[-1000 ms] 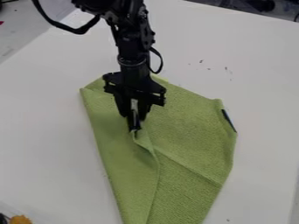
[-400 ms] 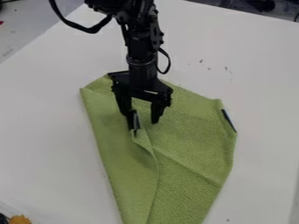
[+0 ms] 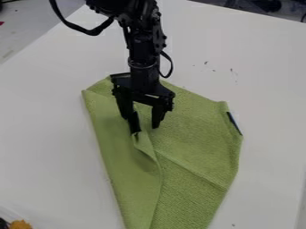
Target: Unfold the cloth from top right to bottom left
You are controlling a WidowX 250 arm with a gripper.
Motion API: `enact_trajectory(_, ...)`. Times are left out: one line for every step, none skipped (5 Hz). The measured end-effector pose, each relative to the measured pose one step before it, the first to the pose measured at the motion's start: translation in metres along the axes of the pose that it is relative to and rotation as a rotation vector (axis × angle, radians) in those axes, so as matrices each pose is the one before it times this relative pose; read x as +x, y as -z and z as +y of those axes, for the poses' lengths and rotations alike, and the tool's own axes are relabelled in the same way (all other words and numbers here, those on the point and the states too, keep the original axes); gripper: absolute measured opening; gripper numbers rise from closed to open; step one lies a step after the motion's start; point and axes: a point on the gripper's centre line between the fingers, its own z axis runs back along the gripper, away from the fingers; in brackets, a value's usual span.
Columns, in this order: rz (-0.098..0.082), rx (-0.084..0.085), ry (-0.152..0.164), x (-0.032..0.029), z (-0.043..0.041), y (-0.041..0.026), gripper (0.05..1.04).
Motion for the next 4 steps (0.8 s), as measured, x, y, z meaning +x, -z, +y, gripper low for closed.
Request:
enact_trajectory(-0.0065,0.0232,-0.0356,-0.00875,0.00324,-0.00977,0.987)
enact_trajectory(-0.0074,-0.0199,0.0061,-0.00316,-0.00269,0.00485,0.939)
enact_trajectory(-0.0241,-0.0272,-0.0039,0.00410,0.00200,0.00174,0.649)
enact_trajectory(0.0140,-0.0215,0.0122,-0.00023,0.00108,0.00864,0.354)
